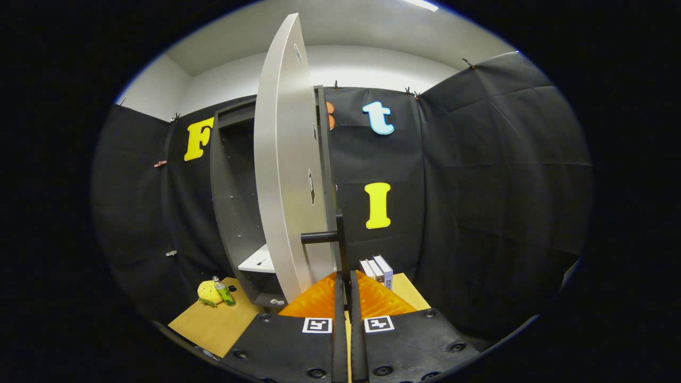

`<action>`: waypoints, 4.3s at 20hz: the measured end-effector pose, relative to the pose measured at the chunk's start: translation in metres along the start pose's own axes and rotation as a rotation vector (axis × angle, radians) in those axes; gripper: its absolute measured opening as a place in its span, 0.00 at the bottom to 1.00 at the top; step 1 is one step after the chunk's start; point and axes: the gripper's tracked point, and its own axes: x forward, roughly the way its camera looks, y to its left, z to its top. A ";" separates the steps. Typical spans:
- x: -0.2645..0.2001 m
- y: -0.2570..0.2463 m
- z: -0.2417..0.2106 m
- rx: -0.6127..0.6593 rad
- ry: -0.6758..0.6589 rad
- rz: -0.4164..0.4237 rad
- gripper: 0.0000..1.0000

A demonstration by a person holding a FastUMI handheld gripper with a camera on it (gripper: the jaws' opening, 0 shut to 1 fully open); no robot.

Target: Open the shoe cabinet door, grab the shoes and put them into the shoe cabinet, then close the shoe cabinet door.

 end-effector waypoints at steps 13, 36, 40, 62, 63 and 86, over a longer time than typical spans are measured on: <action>-0.055 0.013 -0.009 -0.029 0.003 -0.018 0.21; -0.036 0.157 -0.372 0.027 0.748 0.151 0.99; -0.018 0.162 -0.428 0.049 0.788 0.137 0.97; 0.093 0.132 -0.521 -0.005 0.534 -0.034 0.33; 0.095 0.134 -0.520 0.000 0.528 -0.026 0.18; 0.112 0.150 -0.230 -0.030 0.326 0.045 0.05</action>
